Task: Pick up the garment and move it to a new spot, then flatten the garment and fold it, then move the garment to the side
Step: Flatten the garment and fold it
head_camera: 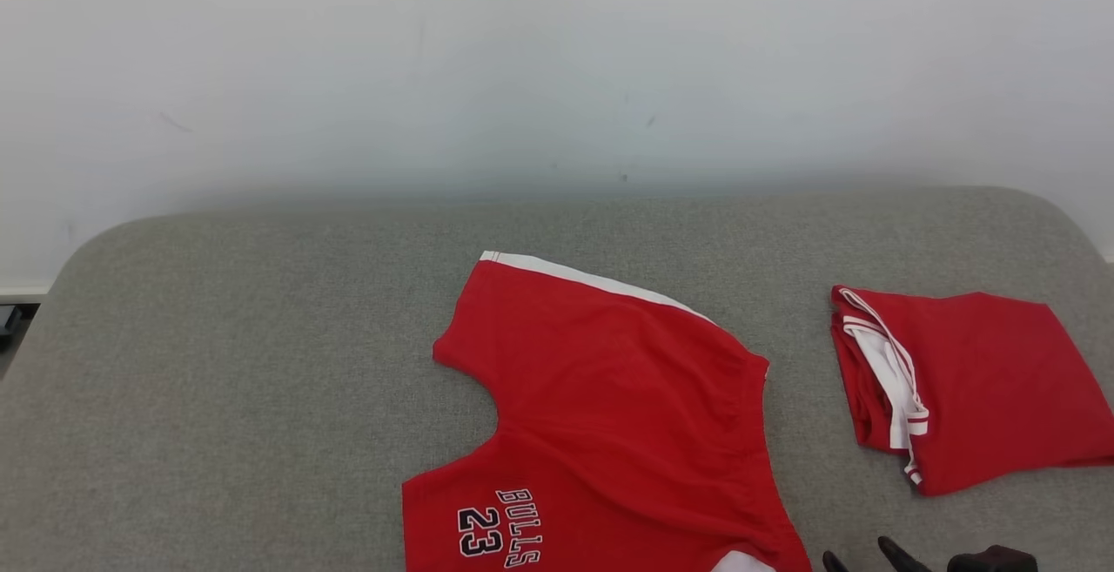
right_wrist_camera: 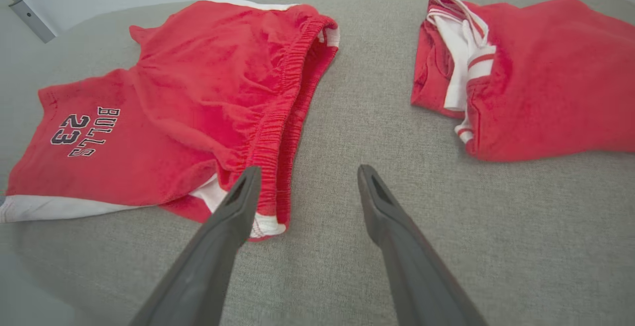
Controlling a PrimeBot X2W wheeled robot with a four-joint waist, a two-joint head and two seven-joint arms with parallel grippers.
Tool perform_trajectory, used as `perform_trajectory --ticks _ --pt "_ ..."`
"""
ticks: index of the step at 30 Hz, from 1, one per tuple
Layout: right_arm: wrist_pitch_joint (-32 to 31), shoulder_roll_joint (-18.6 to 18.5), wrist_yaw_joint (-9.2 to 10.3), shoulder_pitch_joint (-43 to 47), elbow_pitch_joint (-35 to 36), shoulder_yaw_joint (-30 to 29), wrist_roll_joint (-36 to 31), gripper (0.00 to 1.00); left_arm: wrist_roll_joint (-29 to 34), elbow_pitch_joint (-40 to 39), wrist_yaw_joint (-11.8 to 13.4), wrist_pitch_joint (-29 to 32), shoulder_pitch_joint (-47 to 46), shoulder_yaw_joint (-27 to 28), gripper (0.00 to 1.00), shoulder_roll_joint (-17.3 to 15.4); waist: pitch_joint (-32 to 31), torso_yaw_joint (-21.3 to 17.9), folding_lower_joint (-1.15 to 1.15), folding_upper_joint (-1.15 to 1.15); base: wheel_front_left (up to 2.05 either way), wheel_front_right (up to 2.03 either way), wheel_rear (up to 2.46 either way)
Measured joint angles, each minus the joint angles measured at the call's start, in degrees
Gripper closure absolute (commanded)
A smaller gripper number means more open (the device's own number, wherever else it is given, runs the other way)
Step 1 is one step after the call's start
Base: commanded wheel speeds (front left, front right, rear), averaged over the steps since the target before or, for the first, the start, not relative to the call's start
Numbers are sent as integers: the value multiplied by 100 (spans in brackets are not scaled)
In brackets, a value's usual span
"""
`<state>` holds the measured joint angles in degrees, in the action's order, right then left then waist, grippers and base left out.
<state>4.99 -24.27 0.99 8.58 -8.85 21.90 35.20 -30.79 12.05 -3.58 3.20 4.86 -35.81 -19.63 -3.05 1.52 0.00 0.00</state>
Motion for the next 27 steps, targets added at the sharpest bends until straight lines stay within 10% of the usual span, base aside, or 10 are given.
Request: perform_trajectory --ticks 23,25,27 --pt "-690 235 -47 -447 -453 620 -292 0 -564 1171 -201 316 -433 -58 0 694 135 146 0 0 0 0 0" --pt "-703 263 -48 -449 -535 639 -298 29 -594 1302 -207 332 -461 -59 7 721 130 151 0 0 0 0 0" --pt "-709 263 -51 -452 -592 643 -299 73 -599 1414 -211 333 -538 -70 44 738 126 153 0 0 0 0 0"
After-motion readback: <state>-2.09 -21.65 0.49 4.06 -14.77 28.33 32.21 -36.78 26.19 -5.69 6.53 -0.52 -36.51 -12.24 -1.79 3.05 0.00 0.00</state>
